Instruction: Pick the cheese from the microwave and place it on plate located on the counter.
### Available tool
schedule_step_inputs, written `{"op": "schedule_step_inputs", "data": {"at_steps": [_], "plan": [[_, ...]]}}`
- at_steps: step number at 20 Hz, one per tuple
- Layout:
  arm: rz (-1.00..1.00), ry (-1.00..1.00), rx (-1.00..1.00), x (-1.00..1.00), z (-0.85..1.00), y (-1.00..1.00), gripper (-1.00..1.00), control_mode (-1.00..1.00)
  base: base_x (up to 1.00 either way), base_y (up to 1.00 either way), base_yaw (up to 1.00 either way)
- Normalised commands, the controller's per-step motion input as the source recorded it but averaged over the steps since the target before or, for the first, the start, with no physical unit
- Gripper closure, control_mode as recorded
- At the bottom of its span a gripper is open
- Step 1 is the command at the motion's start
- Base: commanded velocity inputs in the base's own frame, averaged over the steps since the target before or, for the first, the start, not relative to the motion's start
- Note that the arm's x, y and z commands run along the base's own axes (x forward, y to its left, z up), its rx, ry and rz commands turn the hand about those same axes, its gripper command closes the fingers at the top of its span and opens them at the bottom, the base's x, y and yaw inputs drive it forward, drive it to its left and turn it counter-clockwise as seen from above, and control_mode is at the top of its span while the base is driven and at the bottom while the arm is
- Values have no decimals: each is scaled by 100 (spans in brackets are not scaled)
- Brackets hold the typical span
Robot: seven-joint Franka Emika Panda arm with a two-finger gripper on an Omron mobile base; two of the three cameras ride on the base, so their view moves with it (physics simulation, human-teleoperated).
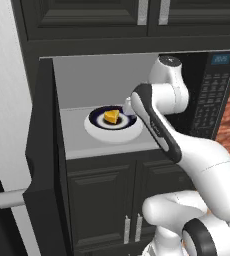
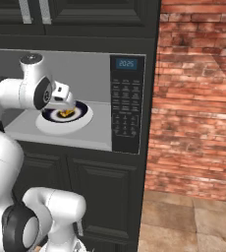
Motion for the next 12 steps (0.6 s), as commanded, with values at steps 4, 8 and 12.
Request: {"op": "schedule_step_inputs", "data": {"at_steps": [4,8,12], "plan": [[4,-23,0,22,0,58,-100,-100,0,0,0],[0,-1,0,55,0,26,-100,-100,0,0,0],[0,0,0,60,-1,13,-100,-100,0,0,0]]}}
